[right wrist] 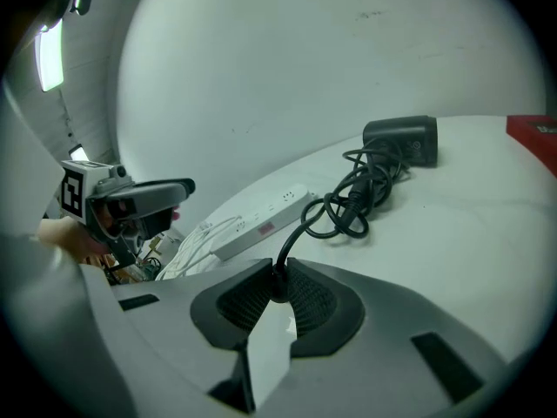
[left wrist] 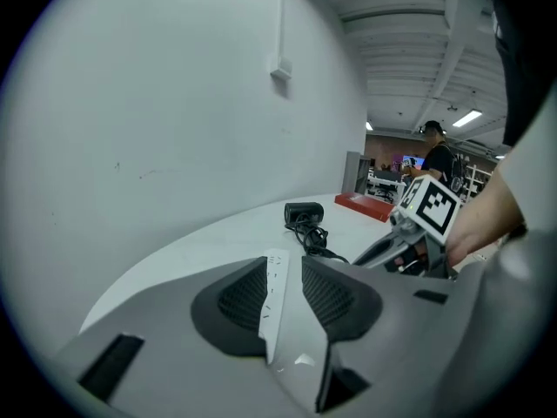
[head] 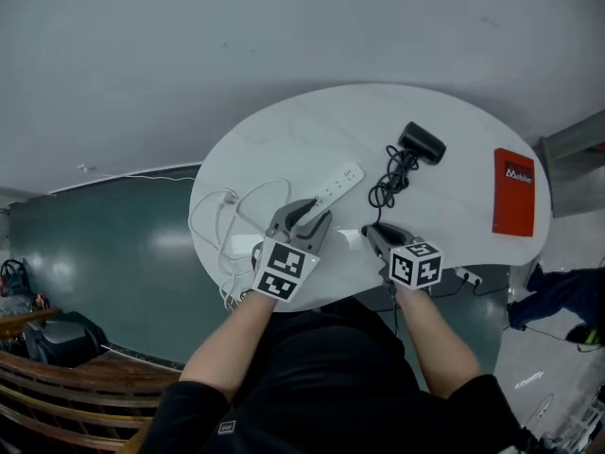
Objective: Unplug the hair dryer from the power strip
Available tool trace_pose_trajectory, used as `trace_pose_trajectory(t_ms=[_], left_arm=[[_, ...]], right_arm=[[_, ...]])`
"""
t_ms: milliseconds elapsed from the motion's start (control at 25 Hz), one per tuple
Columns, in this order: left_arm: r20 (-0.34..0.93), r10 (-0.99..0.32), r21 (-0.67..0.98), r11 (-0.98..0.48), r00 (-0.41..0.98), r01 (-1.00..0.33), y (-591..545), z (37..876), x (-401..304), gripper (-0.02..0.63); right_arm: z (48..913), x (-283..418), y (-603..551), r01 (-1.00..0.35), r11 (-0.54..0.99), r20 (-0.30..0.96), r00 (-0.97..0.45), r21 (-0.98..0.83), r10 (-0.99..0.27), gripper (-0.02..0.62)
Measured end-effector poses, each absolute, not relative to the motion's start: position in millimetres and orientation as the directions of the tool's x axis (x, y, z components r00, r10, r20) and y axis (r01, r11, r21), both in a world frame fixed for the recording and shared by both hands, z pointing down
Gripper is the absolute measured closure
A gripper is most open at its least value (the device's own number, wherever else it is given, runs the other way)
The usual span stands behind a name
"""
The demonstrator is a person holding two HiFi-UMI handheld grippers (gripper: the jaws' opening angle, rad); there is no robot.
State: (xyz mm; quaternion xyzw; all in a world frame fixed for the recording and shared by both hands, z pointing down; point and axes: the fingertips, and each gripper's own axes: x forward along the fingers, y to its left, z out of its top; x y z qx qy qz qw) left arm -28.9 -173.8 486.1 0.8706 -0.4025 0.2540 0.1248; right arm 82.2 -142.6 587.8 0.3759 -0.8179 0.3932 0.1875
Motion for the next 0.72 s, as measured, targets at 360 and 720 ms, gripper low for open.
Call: trace_pose_trajectory(t_ms=[360, 720], left_arm=[[0.501, -0.671, 0.048, -0.609, 0.546, -0.792, -162, 454, -53, 0.496], [0.416, -0.713, 0.065, -0.596, 0.565, -0.8, -161, 424, -83, 0.511]], right_arm=[[584, 111, -137, -0.815, 0.324, 0.622, -0.577, -0.48, -0.529, 0.531], [515, 113, -148, -0.856, 0.361, 0.551, -0.515, -0.369, -0.657, 0.532]])
